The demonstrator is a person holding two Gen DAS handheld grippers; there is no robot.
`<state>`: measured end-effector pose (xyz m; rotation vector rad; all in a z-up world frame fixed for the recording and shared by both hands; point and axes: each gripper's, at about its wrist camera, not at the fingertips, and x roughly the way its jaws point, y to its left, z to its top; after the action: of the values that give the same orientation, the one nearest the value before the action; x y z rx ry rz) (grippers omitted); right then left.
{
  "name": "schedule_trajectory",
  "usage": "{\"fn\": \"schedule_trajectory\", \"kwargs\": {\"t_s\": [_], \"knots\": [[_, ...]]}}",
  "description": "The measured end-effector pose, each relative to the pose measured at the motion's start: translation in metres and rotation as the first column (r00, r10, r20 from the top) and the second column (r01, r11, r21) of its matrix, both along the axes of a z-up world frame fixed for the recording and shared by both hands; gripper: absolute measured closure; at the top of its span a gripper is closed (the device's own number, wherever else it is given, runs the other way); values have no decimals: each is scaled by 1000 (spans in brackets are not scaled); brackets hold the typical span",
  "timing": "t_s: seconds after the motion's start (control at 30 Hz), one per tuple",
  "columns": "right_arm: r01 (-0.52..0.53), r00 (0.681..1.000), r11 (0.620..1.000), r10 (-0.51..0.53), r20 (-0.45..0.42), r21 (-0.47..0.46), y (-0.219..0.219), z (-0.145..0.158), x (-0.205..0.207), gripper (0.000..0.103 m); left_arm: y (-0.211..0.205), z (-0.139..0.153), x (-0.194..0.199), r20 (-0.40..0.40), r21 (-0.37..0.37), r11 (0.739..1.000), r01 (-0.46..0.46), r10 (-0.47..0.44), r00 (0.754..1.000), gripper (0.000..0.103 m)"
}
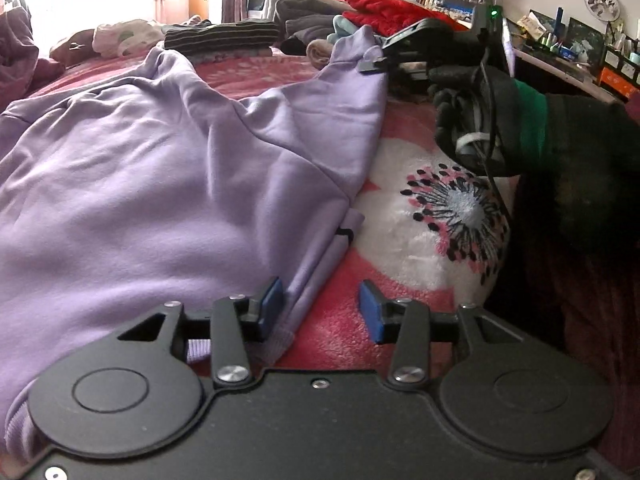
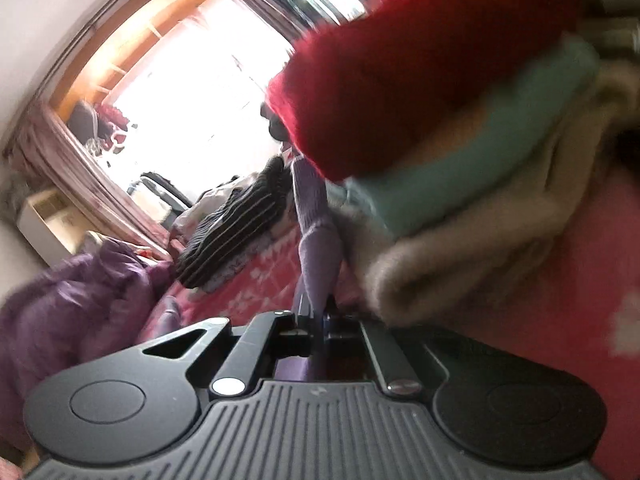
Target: Fold clothes
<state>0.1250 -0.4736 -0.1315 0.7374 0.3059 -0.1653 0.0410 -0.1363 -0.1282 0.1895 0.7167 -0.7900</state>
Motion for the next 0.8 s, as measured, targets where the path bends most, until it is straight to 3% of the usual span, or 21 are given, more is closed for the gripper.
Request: {"fn": "schedule_trajectory", "kwargs": {"t_s": [0.07, 0.1, 0.17, 0.2, 0.23, 0.3, 0.5, 0.8], "knots": [[29, 999, 998, -28, 29, -54, 5, 5, -16, 97, 1, 0, 2, -6, -4, 1000, 6, -6, 1000, 60], [33, 999, 999, -33, 2, -42, 5, 2, -16, 95, 1, 0, 3, -9, -6, 1000, 8, -9, 1000, 59], [34, 999, 997, -31, -40, 67, -3, -9, -15, 87, 1, 0, 5, -12, -9, 1000, 13, -13, 1000, 58], [51, 999, 987, -49, -17, 154, -9, -15, -21, 71, 1, 0, 5, -11, -8, 1000, 15, -15, 1000, 58], [68, 997, 974, -73, 16, 218, -14, -17, -27, 43, 1, 0, 5, -11, -7, 1000, 17, -17, 1000, 58], [94, 991, 950, -119, 65, 297, -25, -18, -34, 14, 0, 0, 5, -12, -7, 1000, 18, -18, 1000, 57], [161, 966, 857, -238, 100, 489, -63, -35, -23, 22, -5, -2, 3, 3, 6, 999, 33, -33, 999, 48], [213, 958, 879, -274, 86, 427, -90, -29, -17, 31, -5, -3, 5, 3, 3, 999, 36, -36, 999, 46]]}}
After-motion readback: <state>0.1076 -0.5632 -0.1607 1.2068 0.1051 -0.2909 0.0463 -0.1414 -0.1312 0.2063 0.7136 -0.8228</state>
